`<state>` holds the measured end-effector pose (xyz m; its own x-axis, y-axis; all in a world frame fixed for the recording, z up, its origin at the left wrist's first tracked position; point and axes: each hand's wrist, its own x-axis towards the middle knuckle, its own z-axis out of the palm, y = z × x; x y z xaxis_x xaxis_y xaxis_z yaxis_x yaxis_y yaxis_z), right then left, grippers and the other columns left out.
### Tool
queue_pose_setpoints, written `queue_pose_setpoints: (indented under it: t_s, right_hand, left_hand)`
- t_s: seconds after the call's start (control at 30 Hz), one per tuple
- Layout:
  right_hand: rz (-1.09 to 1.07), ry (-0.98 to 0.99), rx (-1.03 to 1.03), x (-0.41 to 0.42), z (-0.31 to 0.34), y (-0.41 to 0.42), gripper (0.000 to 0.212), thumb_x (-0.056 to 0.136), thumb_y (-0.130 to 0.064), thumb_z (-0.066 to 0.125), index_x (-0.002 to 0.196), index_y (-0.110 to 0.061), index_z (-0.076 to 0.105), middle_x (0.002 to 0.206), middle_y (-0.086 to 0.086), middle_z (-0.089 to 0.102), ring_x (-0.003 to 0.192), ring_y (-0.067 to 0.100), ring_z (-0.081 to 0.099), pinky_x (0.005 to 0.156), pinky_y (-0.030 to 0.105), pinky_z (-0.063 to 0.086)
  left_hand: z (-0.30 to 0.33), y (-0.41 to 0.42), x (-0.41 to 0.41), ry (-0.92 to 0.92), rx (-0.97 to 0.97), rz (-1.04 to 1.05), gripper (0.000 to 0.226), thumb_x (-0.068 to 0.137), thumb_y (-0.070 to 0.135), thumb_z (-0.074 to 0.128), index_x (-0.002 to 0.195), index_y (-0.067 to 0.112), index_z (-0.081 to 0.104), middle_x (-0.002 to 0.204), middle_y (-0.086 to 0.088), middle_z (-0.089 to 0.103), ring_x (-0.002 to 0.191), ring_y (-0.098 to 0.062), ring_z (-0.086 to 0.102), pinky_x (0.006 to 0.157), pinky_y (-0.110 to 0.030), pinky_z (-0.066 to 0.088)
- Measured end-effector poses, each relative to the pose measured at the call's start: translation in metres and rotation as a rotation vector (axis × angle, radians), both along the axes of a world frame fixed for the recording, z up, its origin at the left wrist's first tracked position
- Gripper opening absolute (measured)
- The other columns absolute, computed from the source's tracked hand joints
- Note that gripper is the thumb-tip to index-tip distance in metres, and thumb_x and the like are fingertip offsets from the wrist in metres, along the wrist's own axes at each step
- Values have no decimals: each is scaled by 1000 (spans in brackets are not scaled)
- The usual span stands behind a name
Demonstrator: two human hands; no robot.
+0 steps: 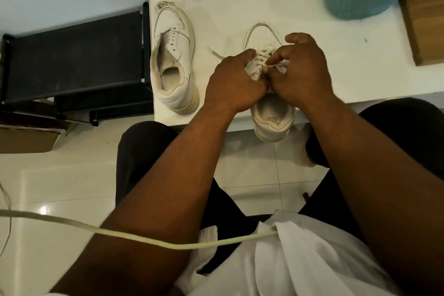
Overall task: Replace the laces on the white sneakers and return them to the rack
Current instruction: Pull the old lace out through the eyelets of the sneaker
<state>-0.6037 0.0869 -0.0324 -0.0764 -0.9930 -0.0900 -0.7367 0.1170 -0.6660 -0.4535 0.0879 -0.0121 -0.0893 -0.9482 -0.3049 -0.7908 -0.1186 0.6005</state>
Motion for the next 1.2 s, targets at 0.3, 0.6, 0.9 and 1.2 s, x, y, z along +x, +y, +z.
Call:
queue_pose_setpoints:
  t_s: [0.3, 0.6, 0.9, 1.2]
  right_hand:
    - [-313, -47, -188, -18, 10, -4, 12, 93, -32, 68, 99, -22, 72, 130, 2, 57, 117, 7, 54, 87, -3, 29]
    - [-61, 15, -15, 0, 3, -1, 14, 84, -26, 78, 98, -24, 77, 146, -1, 50, 129, 12, 51, 94, 15, 32]
    - [-346, -57, -165, -20, 6, -9, 5, 90, -32, 69, 92, -27, 68, 115, -2, 64, 104, 8, 58, 76, 4, 29]
    - [-46, -1, -8, -8, 4, -6, 12, 83, -19, 76, 95, -22, 75, 140, 1, 53, 128, 10, 50, 89, 6, 26]
  left_hand:
    - [-6, 0, 0, -42, 46, -17, 79, 77, 41, 72, 151, 36, 45, 145, 3, 56, 131, -18, 52, 97, -24, 37]
    - [-1, -2, -3, -44, 28, -39, 81, 71, 48, 63, 149, 31, 49, 140, 3, 61, 126, -20, 58, 98, -29, 45]
    - [-3, -3, -1, -21, 41, -22, 78, 81, 33, 75, 153, 35, 45, 144, 1, 56, 131, -18, 53, 94, -20, 35]
    - [-3, -2, -2, -17, 32, -26, 78, 81, 34, 74, 153, 34, 44, 147, 1, 55, 134, -19, 52, 95, -21, 35]
